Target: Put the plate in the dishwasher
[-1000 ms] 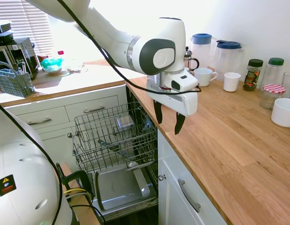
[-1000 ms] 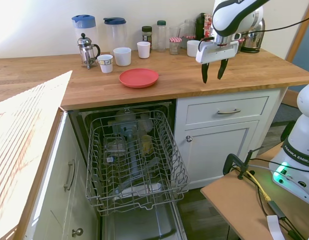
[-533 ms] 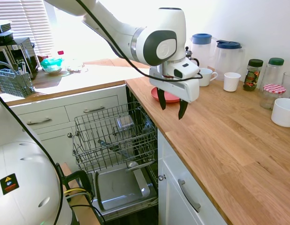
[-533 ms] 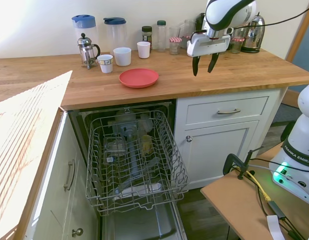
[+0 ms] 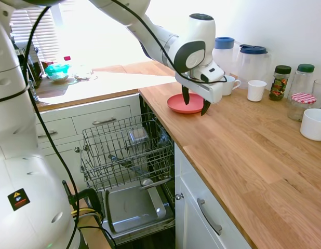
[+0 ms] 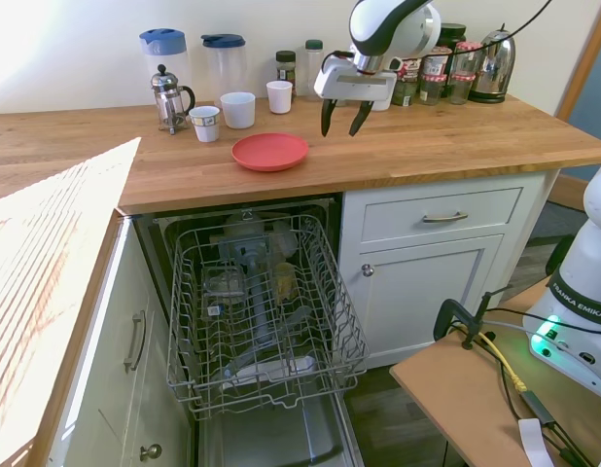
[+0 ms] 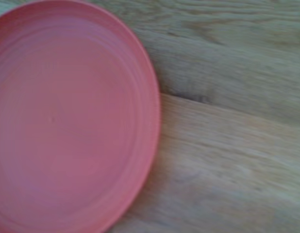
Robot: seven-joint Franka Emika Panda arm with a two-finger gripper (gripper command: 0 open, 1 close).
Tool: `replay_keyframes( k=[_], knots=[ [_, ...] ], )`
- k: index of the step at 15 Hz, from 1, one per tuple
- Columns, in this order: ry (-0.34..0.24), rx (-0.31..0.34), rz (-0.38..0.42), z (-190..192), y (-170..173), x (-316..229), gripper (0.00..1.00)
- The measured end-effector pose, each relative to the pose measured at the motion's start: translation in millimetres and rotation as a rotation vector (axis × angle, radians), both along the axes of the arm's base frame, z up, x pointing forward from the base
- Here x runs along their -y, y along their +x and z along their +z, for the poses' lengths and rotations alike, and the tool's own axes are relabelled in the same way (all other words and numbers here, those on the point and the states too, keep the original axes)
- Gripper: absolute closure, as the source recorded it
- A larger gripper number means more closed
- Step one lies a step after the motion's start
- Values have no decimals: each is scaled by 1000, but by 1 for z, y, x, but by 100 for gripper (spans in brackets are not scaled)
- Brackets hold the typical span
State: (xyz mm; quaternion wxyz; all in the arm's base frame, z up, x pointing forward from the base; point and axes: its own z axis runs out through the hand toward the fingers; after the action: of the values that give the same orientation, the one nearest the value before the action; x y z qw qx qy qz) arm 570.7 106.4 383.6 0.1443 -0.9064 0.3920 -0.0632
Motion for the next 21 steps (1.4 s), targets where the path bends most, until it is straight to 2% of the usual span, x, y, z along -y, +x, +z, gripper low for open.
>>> replay_keyframes(
  k=[4, 5, 10, 21],
  knots=[
    [41, 9, 23, -18, 36, -26, 0],
    [46, 0, 30, -22, 42, -34, 100],
    [62, -39, 35, -37, 60, -59, 100],
    [79, -62, 17, -51, 61, -65, 100]
  ],
)
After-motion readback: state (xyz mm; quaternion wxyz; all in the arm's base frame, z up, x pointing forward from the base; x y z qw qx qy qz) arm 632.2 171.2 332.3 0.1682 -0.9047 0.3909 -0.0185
